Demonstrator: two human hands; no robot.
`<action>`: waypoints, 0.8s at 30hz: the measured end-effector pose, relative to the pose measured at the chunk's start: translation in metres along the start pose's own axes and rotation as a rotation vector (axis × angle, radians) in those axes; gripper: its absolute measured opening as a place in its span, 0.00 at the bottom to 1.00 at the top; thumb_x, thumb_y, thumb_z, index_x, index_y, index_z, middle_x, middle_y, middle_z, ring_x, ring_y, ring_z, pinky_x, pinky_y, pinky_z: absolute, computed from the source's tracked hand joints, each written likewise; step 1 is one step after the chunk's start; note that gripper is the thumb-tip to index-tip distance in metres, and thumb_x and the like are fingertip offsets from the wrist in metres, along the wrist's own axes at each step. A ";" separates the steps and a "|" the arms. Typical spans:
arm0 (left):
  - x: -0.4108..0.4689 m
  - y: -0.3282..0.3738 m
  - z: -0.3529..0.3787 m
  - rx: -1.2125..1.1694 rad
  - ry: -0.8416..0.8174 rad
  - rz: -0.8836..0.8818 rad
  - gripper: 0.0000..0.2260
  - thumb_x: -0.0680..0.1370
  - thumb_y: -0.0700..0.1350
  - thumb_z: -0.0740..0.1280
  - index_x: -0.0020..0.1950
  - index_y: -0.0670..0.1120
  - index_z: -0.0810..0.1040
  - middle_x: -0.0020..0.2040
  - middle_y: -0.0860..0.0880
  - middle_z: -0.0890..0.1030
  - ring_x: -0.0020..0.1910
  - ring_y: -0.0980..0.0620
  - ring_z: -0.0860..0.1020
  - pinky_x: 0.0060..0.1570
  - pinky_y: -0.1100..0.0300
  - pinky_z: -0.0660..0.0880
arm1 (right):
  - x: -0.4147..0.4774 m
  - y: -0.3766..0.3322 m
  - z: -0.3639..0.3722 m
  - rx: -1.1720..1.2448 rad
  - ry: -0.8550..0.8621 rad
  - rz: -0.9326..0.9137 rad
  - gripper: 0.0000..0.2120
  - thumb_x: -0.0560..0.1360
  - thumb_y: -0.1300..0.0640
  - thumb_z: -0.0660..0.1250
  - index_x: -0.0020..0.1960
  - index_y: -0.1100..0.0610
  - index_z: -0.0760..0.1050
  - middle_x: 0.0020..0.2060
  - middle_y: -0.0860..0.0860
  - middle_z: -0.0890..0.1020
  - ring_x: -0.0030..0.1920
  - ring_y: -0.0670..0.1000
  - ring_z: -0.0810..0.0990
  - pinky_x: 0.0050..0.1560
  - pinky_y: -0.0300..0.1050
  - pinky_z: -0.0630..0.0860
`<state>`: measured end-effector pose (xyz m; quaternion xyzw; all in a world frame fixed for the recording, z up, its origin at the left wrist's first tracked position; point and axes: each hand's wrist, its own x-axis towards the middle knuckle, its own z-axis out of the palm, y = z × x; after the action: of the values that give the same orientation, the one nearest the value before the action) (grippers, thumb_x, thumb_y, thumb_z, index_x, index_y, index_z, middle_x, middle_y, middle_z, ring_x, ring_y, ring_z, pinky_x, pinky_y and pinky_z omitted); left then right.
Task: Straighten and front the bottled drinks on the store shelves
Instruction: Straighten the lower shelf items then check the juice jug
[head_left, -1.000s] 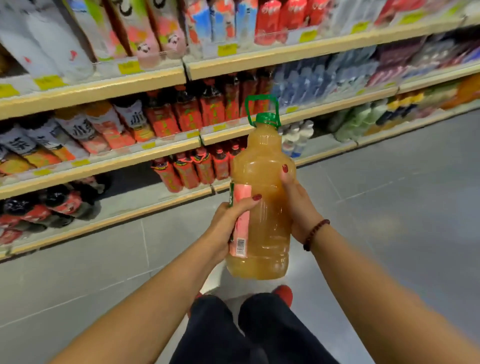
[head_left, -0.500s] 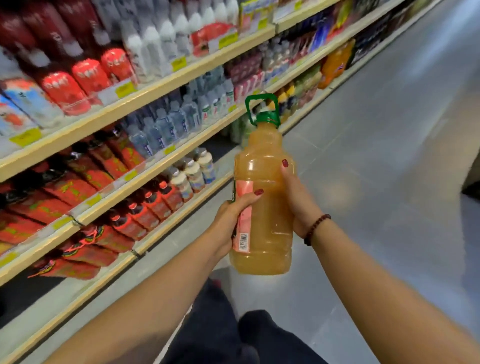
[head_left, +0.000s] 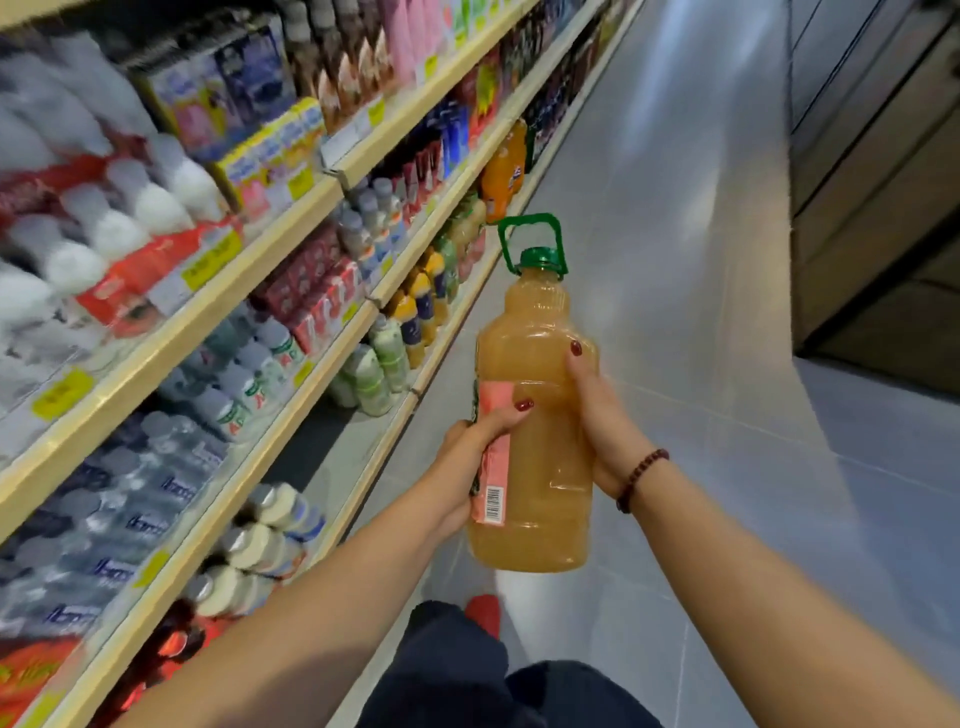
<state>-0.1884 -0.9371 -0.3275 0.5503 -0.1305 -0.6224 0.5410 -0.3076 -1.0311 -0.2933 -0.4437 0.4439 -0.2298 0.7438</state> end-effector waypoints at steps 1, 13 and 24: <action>0.018 0.012 0.003 0.009 -0.020 -0.009 0.37 0.59 0.58 0.79 0.64 0.45 0.77 0.54 0.40 0.84 0.53 0.40 0.83 0.57 0.41 0.78 | 0.015 -0.010 -0.003 0.008 0.018 -0.004 0.36 0.66 0.32 0.63 0.70 0.47 0.69 0.60 0.52 0.81 0.56 0.55 0.82 0.45 0.50 0.83; 0.222 0.126 0.058 0.086 -0.092 -0.036 0.31 0.63 0.57 0.77 0.62 0.45 0.79 0.55 0.40 0.84 0.54 0.40 0.82 0.59 0.41 0.77 | 0.212 -0.115 -0.072 0.054 0.089 -0.007 0.35 0.68 0.33 0.63 0.71 0.48 0.68 0.62 0.54 0.80 0.59 0.57 0.80 0.58 0.61 0.78; 0.395 0.236 0.128 0.117 -0.101 -0.035 0.14 0.64 0.60 0.76 0.46 0.57 0.85 0.51 0.44 0.85 0.50 0.43 0.84 0.49 0.48 0.81 | 0.387 -0.235 -0.138 0.011 0.050 0.009 0.40 0.63 0.29 0.64 0.71 0.47 0.69 0.61 0.53 0.80 0.59 0.58 0.80 0.59 0.63 0.77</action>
<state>-0.0941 -1.4049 -0.3171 0.5512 -0.1839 -0.6502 0.4896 -0.2216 -1.4965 -0.2960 -0.4319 0.4630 -0.2397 0.7359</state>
